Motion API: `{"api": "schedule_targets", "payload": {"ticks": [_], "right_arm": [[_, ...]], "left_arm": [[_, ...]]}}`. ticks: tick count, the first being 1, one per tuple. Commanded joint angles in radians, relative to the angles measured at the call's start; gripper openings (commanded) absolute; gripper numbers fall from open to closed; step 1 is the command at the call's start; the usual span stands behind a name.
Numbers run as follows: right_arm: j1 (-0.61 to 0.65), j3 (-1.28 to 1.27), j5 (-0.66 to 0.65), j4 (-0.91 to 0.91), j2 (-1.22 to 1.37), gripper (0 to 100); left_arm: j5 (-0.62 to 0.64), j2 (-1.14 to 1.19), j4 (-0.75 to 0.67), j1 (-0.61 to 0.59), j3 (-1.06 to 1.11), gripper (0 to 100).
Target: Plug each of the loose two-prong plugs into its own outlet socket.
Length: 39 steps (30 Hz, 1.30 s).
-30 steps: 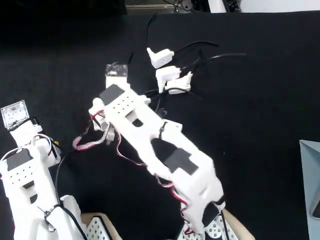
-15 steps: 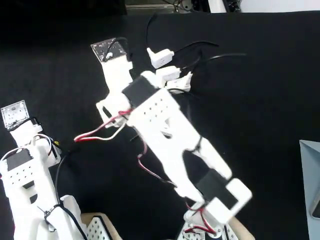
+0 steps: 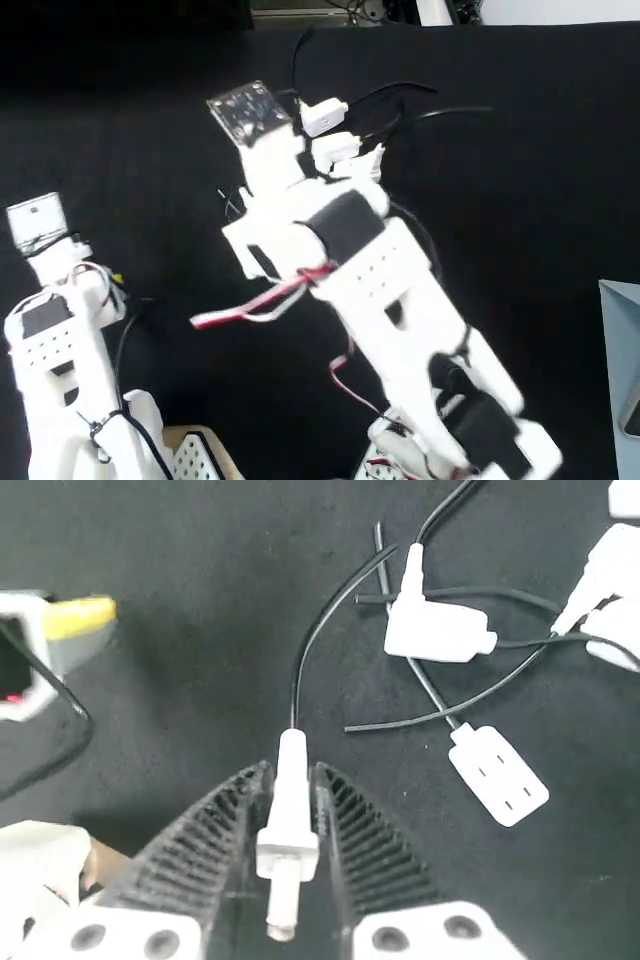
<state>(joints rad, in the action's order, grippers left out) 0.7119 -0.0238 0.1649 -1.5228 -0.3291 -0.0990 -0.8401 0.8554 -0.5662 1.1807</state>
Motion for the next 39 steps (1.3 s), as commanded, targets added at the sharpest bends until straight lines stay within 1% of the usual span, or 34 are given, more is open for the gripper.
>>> {"api": "schedule_targets", "payload": {"ticks": [1, 5, 9, 13, 21, 26, 33, 39], "right_arm": [[-0.018, -0.157, -0.009, 0.097, -0.099, 1.1], [-0.078, -0.406, -0.012, 0.262, -0.108, 1.1], [-0.106, -0.624, -0.106, 0.457, -0.070, 1.1], [-0.104, -0.722, -0.120, 0.546, 0.002, 1.1], [-0.103, -0.680, -0.121, 0.543, 0.248, 1.1], [-0.103, -0.641, -0.141, 0.531, 0.311, 1.1], [-0.103, -0.544, -0.230, 0.330, 0.318, 1.1], [-0.104, -0.421, -0.221, 0.219, 0.257, 1.1]], "left_arm": [[0.014, -0.018, -0.018, 0.065, 0.015, 18], [0.011, -0.018, -0.018, 0.065, 0.031, 18], [0.008, -0.018, -0.020, 0.065, 0.042, 18], [0.008, -0.018, -0.020, 0.065, 0.042, 18], [0.008, -0.018, -0.020, 0.065, 0.042, 18], [0.006, -0.018, -0.020, 0.065, 0.044, 18], [0.006, -0.018, -0.023, 0.065, 0.051, 18], [0.006, -0.018, -0.023, 0.071, 0.051, 18]]}}
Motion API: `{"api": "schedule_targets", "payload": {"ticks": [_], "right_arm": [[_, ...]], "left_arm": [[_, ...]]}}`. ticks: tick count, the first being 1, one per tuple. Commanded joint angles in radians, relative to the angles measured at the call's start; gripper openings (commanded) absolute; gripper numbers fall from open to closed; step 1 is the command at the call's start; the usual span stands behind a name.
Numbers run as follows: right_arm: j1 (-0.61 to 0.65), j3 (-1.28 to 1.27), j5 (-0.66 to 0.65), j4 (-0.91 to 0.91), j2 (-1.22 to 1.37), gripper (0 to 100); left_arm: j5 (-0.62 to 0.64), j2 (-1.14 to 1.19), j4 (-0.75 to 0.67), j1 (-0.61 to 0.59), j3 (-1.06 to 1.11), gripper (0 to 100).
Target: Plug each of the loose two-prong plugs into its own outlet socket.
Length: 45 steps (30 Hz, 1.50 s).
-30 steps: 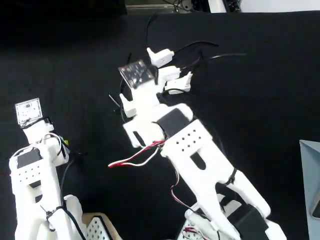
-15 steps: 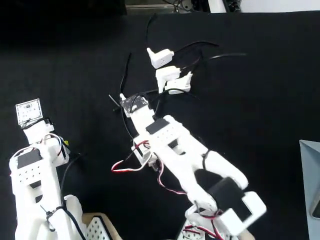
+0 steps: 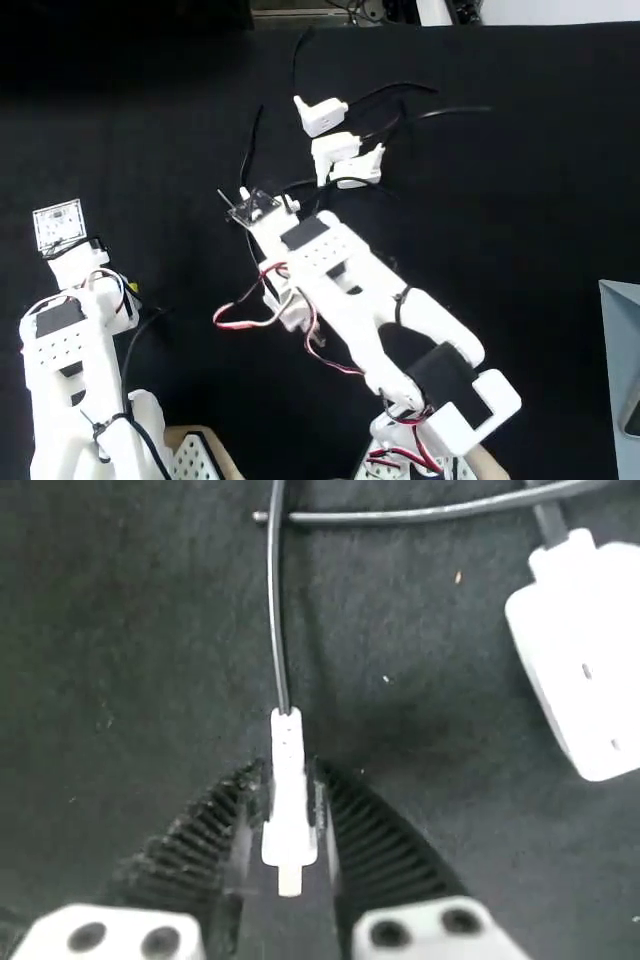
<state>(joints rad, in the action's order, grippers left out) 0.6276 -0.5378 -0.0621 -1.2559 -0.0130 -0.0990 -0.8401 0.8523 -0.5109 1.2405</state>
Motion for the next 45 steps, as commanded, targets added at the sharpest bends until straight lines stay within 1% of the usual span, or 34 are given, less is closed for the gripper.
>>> {"api": "schedule_targets", "payload": {"ticks": [1, 3, 9, 14, 18, 23, 28, 33, 37, 41, 45], "right_arm": [[-0.018, 0.105, 0.025, -0.057, -0.090, 1.1], [-0.015, 0.119, 0.046, -0.066, -0.173, 1.1], [-0.002, 0.117, 0.048, -0.064, -0.469, 1.1], [-0.002, 0.116, 0.052, -0.054, -0.645, 1.1], [-0.002, 0.108, 0.115, 0.017, -0.702, 1.1], [0.020, 0.002, 0.121, 0.176, -0.750, 1.1], [0.095, -0.156, 0.121, 0.302, -0.849, 1.1], [0.169, -0.237, 0.121, 0.339, -0.946, 1.1], [0.166, -0.262, 0.121, 0.334, -0.955, 1.1], [0.166, -0.292, 0.121, 0.334, -0.960, 1.1], [0.133, -0.292, 0.146, 0.334, -0.961, 1.1]], "left_arm": [[0.006, -0.018, -0.020, 0.018, -0.012, 18], [0.008, -0.018, -0.020, 0.018, -0.025, 18], [0.014, -0.018, -0.011, 0.022, -0.124, 18], [0.028, -0.018, -0.009, 0.091, -0.196, 18], [0.144, -0.018, -0.009, 0.180, -0.266, 19], [0.284, -0.018, -0.006, 0.291, -0.344, 30], [0.296, -0.018, 0.106, 0.417, -0.479, 31], [0.298, -0.018, 0.189, 0.507, -0.582, 31], [0.298, -0.058, 0.284, 0.588, -0.638, 31], [0.298, -0.212, 0.338, 0.670, -0.644, 31], [0.287, -0.319, 0.351, 0.677, -0.599, 31]]}}
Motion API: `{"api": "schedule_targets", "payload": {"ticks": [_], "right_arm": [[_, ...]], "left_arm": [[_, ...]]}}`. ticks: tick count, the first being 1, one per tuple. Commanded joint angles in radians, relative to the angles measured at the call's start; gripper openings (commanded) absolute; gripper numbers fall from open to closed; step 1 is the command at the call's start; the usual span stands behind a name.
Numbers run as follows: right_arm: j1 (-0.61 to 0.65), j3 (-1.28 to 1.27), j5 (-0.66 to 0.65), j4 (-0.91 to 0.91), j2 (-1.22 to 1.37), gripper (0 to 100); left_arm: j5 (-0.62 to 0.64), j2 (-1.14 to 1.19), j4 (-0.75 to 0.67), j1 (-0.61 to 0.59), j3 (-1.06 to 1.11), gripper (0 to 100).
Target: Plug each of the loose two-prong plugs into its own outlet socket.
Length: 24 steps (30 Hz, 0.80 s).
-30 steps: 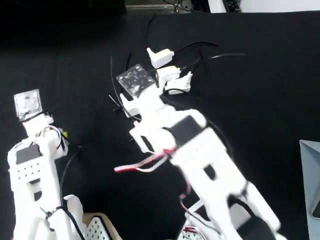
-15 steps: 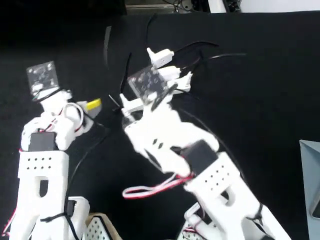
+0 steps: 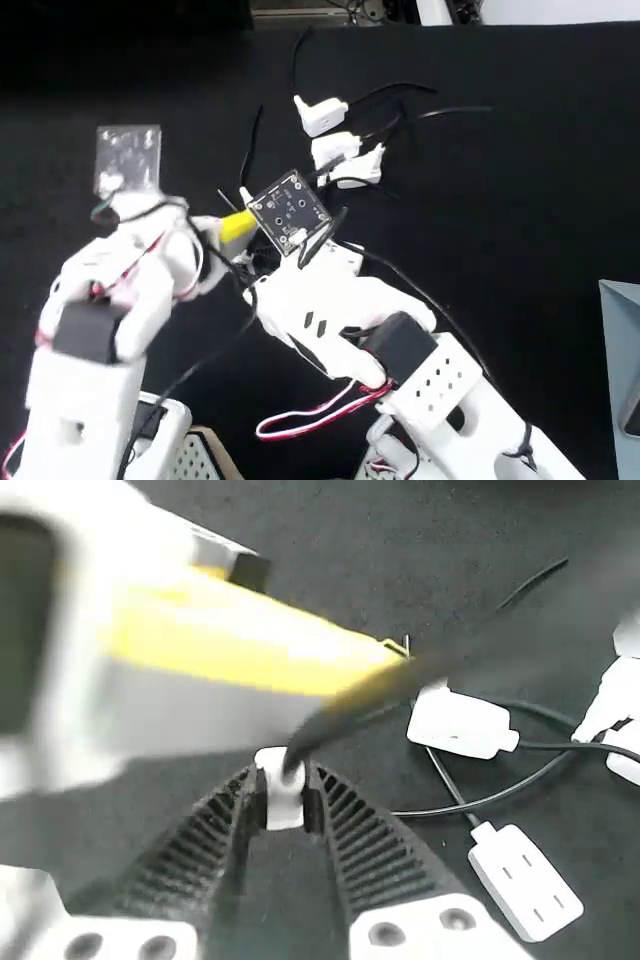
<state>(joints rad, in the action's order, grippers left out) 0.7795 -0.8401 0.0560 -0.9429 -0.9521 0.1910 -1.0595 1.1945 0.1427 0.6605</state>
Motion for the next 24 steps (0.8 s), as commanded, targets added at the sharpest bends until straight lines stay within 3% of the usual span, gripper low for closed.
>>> {"api": "schedule_targets", "payload": {"ticks": [1, 7, 13, 18, 24], "right_arm": [[-0.031, 0.010, 0.035, 0.021, -0.022, 1.1], [-0.150, 0.012, 0.075, 0.021, -0.024, 1.1], [-0.427, 0.025, 0.103, 0.069, -0.059, 1.1], [-0.654, 0.021, 0.164, 0.114, -0.097, 1.2], [-0.792, -0.064, 0.230, 0.233, -0.099, 1.3]], "left_arm": [[-0.015, -0.103, 0.008, 0.024, -0.005, 31], [-0.057, -0.103, 0.006, 0.024, 0.056, 31], [-0.127, -0.051, 0.009, 0.024, 0.058, 32], [-0.146, 0.166, -0.008, 0.033, 0.038, 36], [-0.198, 0.494, -0.143, 0.073, -0.027, 36]]}}
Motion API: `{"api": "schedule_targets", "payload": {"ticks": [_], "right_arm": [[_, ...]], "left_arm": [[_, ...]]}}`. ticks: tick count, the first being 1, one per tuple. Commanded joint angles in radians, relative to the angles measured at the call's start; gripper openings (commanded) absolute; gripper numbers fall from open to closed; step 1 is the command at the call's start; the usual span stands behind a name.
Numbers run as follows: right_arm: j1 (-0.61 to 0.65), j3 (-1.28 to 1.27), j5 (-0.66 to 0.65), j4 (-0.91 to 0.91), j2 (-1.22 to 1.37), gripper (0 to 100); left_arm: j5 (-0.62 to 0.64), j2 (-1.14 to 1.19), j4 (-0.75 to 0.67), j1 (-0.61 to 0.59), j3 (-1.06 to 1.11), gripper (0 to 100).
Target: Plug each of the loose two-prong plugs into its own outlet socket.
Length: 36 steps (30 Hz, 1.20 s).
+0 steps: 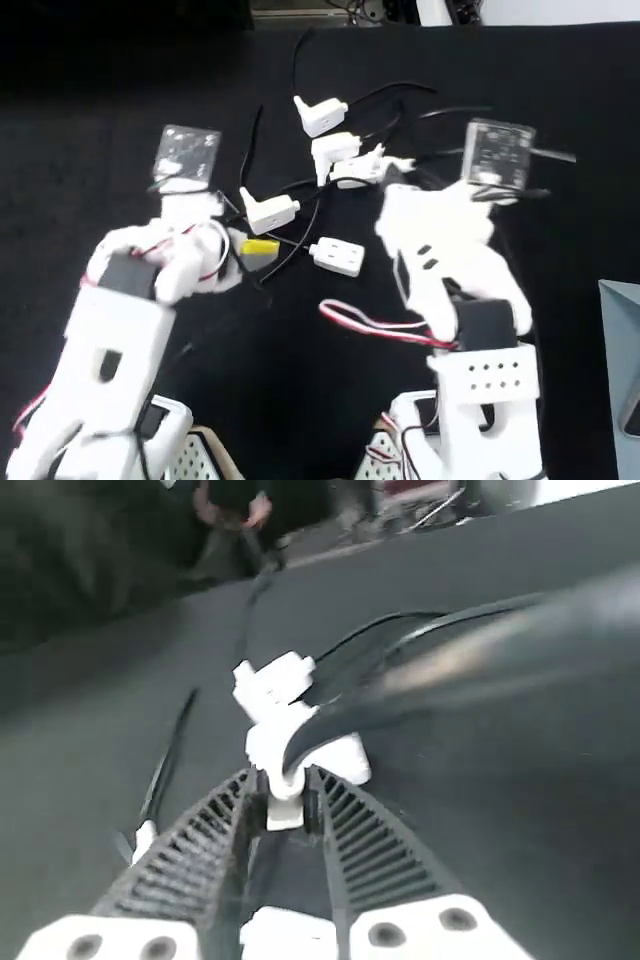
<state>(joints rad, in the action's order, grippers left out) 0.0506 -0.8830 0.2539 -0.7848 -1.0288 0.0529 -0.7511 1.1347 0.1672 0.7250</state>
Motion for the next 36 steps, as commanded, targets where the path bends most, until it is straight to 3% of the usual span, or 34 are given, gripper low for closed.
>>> {"api": "schedule_targets", "payload": {"ticks": [1, 7, 12, 18, 25, 36], "right_arm": [[-0.077, -0.042, 0.043, 0.104, -0.022, 1.3], [-0.160, -0.111, 0.084, 0.213, -0.022, 1.3], [-0.173, -0.114, 0.101, 0.218, -0.022, 1.3], [-0.175, -0.114, 0.103, 0.218, -0.022, 1.3], [-0.259, -0.107, 0.129, 0.218, -0.028, 1.3], [-0.261, -0.107, 0.138, 0.218, -0.028, 1.3]], "left_arm": [[-0.112, 0.236, -0.100, 0.068, -0.107, 36], [-0.417, 0.463, -0.213, 0.168, -0.186, 36], [-0.568, 0.606, -0.315, 0.174, -0.260, 36], [-0.658, 0.715, -0.342, 0.242, -0.335, 36], [-0.712, 0.809, -0.345, 0.325, -0.410, 36], [-0.758, 1.039, -0.345, 0.352, -0.615, 34]]}}
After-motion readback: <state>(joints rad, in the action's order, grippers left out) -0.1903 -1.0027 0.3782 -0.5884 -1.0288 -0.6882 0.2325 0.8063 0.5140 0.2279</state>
